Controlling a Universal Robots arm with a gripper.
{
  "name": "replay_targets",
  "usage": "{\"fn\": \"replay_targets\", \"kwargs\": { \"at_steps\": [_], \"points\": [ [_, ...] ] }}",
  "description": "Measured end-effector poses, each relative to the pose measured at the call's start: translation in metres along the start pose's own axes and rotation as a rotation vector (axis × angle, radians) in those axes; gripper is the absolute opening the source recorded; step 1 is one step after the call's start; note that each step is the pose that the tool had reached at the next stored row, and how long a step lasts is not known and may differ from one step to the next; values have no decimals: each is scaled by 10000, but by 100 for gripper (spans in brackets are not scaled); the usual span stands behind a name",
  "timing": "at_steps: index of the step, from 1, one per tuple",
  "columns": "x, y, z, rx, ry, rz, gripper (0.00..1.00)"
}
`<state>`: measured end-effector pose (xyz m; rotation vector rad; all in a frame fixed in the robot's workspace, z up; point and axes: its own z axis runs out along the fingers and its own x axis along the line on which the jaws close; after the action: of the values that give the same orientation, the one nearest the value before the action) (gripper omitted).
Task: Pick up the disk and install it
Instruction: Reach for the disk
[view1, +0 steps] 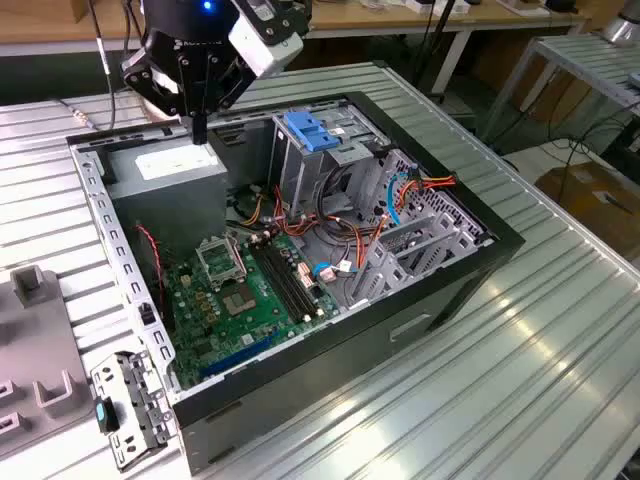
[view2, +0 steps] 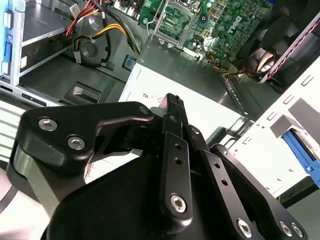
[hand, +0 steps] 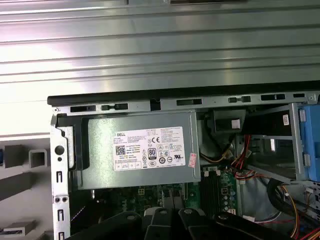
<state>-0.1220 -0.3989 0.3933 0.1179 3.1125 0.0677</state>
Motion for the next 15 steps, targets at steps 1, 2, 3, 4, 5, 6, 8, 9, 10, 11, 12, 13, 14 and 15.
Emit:
{"fn": "replay_targets", "kwargs": {
  "at_steps": [1, 2, 3, 4, 5, 6, 8, 9, 10, 11, 12, 13, 14, 15],
  "points": [
    [0, 0, 0, 0, 0, 0, 11],
    [0, 0, 0, 0, 0, 0, 11],
    [1, 0, 0, 0, 0, 0, 11],
    [7, 0, -1, 1, 1, 1, 11],
    [13, -1, 0, 0, 0, 1, 11],
    [21, -1, 0, 0, 0, 1, 11],
    [28, -2, -1, 1, 0, 0, 11],
    [32, -2, -1, 0, 0, 0, 11],
    [35, -3, -1, 0, 0, 0, 11],
    [39, -3, -1, 0, 0, 1, 11],
    [43, -3, -1, 0, 1, 0, 11],
    [46, -3, -1, 0, 0, 0, 11],
    [49, -4, -1, 0, 0, 1, 11],
    [53, -4, -1, 0, 0, 0, 11]
  ]
}}
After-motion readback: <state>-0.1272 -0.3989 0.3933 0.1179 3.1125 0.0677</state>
